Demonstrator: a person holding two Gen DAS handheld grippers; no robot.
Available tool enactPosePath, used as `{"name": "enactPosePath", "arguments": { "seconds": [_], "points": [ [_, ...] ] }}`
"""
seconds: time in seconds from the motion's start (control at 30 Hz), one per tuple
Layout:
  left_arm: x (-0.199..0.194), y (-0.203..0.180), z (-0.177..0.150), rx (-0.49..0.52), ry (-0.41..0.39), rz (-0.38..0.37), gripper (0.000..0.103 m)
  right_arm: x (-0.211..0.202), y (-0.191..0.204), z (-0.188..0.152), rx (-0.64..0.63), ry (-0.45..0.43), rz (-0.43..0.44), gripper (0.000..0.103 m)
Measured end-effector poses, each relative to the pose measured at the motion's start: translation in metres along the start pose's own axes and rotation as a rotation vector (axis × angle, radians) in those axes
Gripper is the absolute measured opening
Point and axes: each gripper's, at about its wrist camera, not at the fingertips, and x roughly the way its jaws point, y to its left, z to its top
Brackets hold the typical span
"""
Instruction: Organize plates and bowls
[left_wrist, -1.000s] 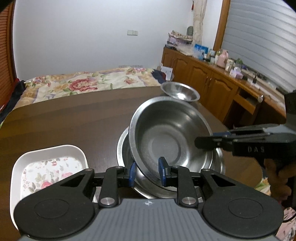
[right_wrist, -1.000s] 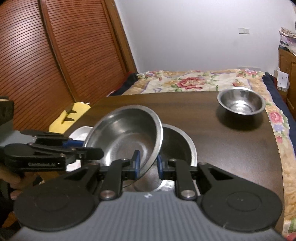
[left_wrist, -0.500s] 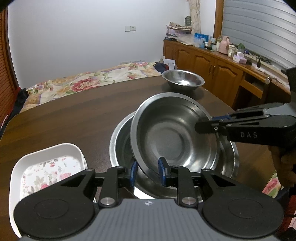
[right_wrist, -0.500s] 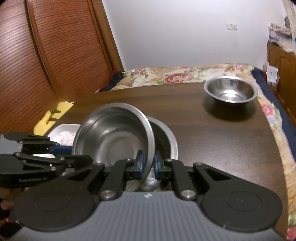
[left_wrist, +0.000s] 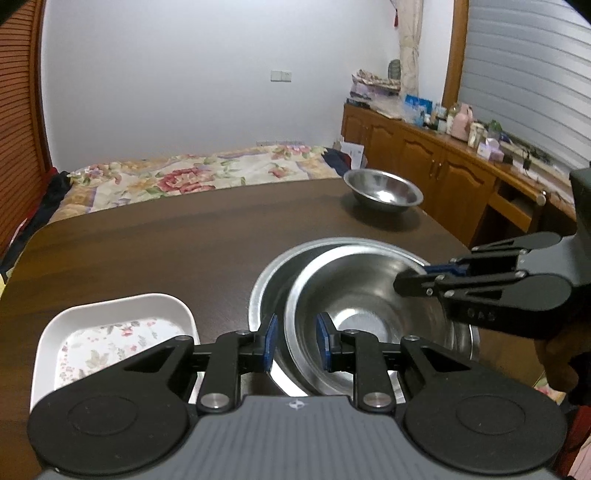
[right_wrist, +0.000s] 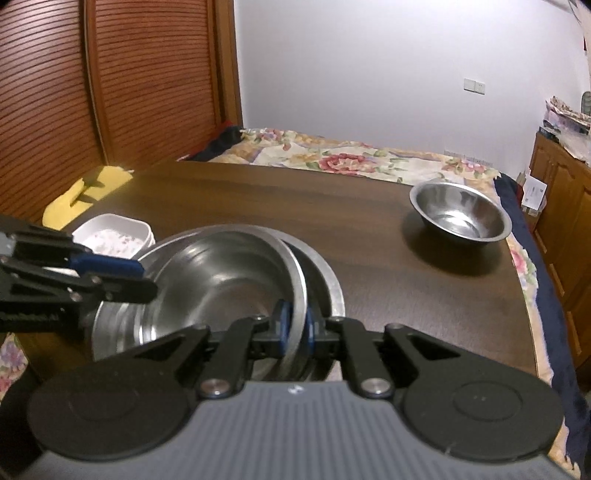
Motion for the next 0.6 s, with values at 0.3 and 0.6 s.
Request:
{"name": "enactPosePath", "arguments": {
  "seconds": [0.3,0.6],
  "points": [
    [-0.007,0.004,0.002,-0.023,-0.031,0.011,0.026,0.006,0.008,0.002,-0.048,0.006,-0.023,0.013],
    [-0.012,0.002,0.003,-0.021,-0.051,0.018,0.026,0.003,0.008,0.003,-0.020,-0.029,-0.032,0.014]
  ]
}}
